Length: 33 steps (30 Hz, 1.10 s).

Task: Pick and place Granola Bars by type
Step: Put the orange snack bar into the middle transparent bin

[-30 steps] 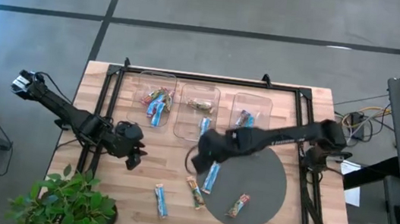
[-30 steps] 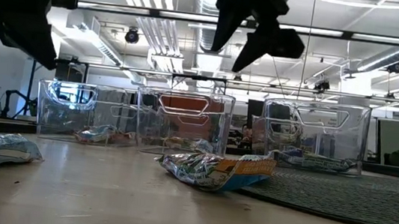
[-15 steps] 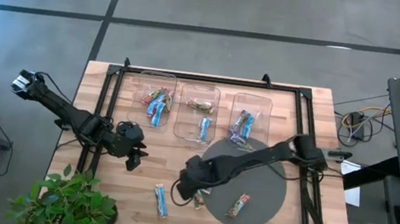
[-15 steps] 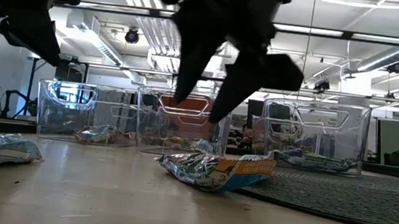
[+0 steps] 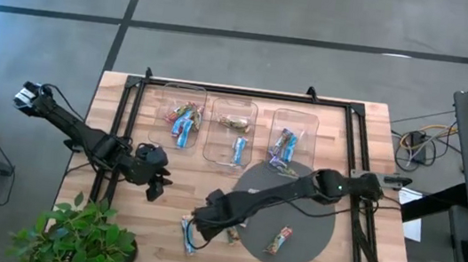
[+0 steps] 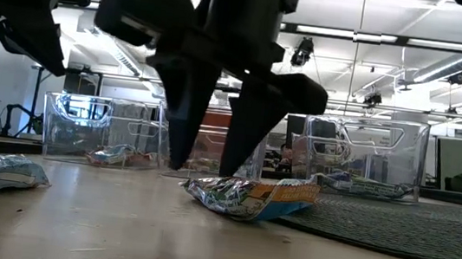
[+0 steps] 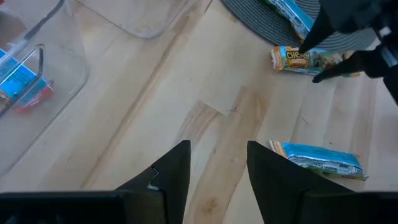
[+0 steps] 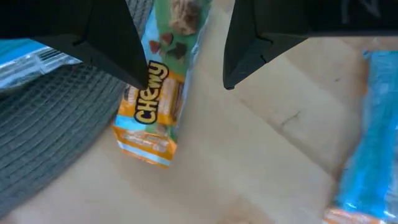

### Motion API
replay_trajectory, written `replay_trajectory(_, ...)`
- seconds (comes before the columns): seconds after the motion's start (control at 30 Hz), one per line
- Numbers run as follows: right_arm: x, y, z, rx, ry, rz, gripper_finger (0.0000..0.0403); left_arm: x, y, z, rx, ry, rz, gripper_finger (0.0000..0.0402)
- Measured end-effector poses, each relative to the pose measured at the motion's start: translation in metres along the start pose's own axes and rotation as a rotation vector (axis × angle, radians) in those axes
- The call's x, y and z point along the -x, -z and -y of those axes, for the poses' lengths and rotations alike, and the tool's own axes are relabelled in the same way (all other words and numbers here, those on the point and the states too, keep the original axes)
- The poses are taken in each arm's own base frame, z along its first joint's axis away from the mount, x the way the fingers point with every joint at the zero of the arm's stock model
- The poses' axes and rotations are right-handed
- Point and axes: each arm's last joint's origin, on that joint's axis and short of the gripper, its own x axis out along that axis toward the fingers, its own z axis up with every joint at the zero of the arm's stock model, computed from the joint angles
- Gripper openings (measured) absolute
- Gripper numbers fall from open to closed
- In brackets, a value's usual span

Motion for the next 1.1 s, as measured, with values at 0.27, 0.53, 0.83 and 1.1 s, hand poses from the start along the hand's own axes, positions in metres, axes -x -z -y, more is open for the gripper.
replay_trajectory(0.27,-0.004,0.003,0.002,-0.031,0.065,-0.014,0.0198,0.000,0.002,0.001,-0.009,0.001,-0.007,0.0140)
replay_trajectory(0.53,0.016,0.001,0.004,-0.028,0.085,0.041,0.0198,0.000,0.002,0.001,-0.009,0.001,-0.006,0.0140)
replay_trajectory(0.83,0.010,0.006,0.003,-0.015,0.089,0.017,0.0198,0.000,0.001,0.000,-0.009,-0.003,-0.001,0.0140)
replay_trajectory(1.1,-0.008,0.011,0.002,-0.003,0.026,-0.041,0.0199,0.000,0.001,0.000,-0.008,-0.004,0.000,0.0140)
